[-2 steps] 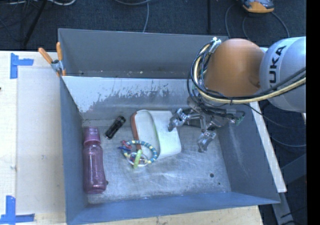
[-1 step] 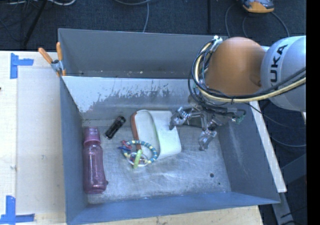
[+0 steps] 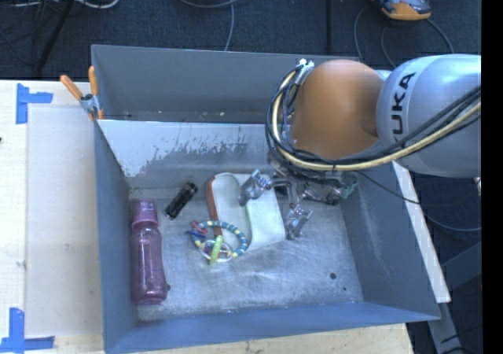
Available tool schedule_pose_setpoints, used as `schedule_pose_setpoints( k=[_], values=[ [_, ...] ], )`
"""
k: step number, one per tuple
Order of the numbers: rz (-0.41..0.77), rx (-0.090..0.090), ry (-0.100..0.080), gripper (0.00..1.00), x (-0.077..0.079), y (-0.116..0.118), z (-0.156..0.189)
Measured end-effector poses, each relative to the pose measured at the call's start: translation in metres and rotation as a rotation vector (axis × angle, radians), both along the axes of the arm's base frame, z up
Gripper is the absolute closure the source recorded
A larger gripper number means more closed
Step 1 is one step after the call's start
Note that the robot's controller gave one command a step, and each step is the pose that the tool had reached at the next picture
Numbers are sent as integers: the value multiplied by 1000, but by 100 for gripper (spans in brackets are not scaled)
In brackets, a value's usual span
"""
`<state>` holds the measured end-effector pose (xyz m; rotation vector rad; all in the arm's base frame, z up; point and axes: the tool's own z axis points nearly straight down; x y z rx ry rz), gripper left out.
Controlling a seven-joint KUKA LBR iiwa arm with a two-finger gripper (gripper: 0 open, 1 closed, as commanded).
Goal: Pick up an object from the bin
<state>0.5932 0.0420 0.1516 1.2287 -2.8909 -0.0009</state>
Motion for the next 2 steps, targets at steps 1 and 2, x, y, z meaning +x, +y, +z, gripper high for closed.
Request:
schedule_pose_setpoints(
  k=[1, 2],
  values=[
    [126, 6, -4, 0, -5, 22, -31],
    [224, -1, 0, 0, -24, 38, -67]
  ],
)
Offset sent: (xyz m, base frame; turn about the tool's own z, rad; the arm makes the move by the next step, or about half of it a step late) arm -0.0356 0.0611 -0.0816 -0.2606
